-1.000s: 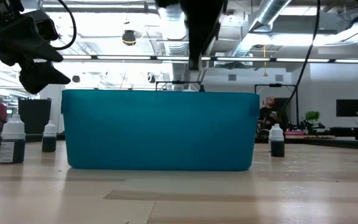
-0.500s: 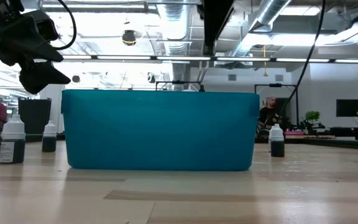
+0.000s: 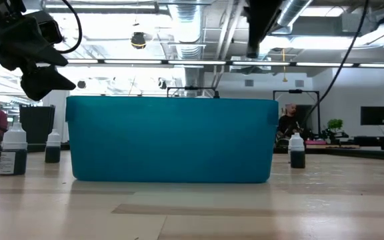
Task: Pick & Place food coloring
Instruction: Put the small green food coloring bottle into the blue bin
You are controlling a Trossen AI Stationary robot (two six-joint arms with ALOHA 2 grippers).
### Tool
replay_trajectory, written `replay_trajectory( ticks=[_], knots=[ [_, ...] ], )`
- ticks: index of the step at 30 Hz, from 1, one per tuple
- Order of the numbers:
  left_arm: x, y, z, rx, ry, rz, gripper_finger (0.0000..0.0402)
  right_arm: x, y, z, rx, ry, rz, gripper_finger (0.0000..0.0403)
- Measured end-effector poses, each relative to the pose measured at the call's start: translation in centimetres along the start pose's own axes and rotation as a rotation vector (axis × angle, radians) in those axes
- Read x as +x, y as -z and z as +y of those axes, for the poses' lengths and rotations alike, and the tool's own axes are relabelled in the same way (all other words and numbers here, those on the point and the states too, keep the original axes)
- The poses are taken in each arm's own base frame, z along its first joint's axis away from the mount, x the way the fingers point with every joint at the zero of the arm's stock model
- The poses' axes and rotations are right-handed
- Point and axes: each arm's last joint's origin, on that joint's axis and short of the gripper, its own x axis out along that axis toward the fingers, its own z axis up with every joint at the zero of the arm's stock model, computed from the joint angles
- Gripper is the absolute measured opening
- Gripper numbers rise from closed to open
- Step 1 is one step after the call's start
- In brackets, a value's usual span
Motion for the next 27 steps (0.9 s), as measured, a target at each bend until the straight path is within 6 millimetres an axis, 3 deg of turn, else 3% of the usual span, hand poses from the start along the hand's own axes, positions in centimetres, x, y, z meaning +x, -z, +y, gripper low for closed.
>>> replay_trajectory(
  ticks=[6, 13, 27],
  knots=[
    [0.0, -0.1, 0.0, -0.016, 0.003, -0.007, 0.0252, 0.6, 1.3, 0.2, 0.018, -0.027, -0.029, 0.0071],
    [0.0, -0.1, 0.0, -0.025, 0.003, -0.008, 0.0252, 2.4, -0.2, 1.2, -0.006, -0.068, -0.101, 0.0071],
    [0.0, 0.0, 0.0, -0.022, -0.001, -0.004, 0.0252, 8.8, -2.1, 2.1, -0.01, -0.122, 0.011, 0.0071]
  ],
)
